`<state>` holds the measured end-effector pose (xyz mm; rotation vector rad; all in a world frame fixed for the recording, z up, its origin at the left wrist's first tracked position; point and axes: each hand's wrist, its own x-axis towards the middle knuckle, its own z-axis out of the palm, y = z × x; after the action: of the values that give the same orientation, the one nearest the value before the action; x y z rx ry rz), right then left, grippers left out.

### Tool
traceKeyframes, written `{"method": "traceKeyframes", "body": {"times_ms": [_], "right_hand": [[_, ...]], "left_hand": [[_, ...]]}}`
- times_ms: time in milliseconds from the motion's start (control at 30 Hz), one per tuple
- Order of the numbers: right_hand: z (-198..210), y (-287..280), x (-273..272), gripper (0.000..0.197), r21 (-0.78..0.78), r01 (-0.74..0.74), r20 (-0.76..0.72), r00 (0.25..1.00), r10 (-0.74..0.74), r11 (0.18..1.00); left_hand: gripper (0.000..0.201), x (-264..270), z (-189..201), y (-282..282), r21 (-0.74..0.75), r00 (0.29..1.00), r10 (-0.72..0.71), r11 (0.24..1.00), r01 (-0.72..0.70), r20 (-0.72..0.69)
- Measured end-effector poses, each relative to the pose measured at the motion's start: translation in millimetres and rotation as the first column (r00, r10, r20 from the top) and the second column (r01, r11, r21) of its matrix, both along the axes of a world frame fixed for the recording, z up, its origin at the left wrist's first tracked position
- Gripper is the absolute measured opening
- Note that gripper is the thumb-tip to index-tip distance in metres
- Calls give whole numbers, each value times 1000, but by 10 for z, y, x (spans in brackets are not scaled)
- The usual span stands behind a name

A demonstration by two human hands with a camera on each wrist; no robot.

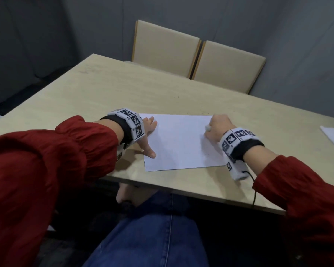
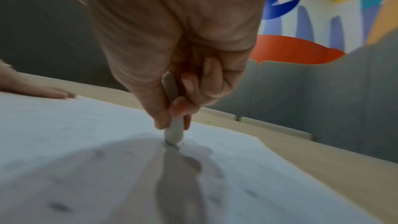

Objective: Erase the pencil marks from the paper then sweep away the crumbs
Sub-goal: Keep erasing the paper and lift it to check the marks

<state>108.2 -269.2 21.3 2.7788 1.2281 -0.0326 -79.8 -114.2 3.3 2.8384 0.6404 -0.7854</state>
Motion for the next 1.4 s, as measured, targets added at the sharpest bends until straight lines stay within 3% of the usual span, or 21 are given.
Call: {"method": "traceKeyframes", "body": {"times_ms": [167,233,400,467,567,700,767,967,1067,1167,1300,1400], "right_hand": [[-127,504,-801,35,127,-216,-284,927,244,968],[-172,547,-763,37,125,-211,-258,937,237,969],[-65,118,36,25,46,46,-22,999,-45,998],[-29,59,180,32,28,94,-9,996,-94,995],[-23,253,-79,39,38,7,-35,999,-5,999],[-168,716,-707,42,167,-127,-261,951,168,978],[-224,801,-705,44,208,-170,-228,949,217,963],[-163,363,71,38,173,51,-63,997,-41,984],[-16,349,141,35,85,100,-31,995,-98,991],[9,654,-144,36,99,-1,-79,997,9,995],[-127,1198,-645,26,225,-111,-326,928,182,968],[-216,1373,-695,31,234,-110,-326,927,184,966]], "left_hand": [[127,18,-33,13,-2,1000,10,1000,-10,-9],[128,13,-40,16,-3,1000,16,1000,-16,-4],[130,8,-66,58,-5,1000,6,1000,-6,-2],[131,19,-70,59,7,1000,4,1000,-4,-4],[136,51,-90,105,37,999,33,999,-33,6],[132,57,-144,148,50,996,68,996,-71,52],[134,50,-138,143,37,995,76,996,-78,58],[139,20,-135,153,34,995,81,996,-83,57],[140,16,-105,129,38,995,81,996,-83,53],[156,-16,-140,205,7,986,162,987,-162,49],[172,-10,-196,275,-3,985,169,986,-169,38],[174,24,-253,322,5,986,163,987,-163,49]]}}
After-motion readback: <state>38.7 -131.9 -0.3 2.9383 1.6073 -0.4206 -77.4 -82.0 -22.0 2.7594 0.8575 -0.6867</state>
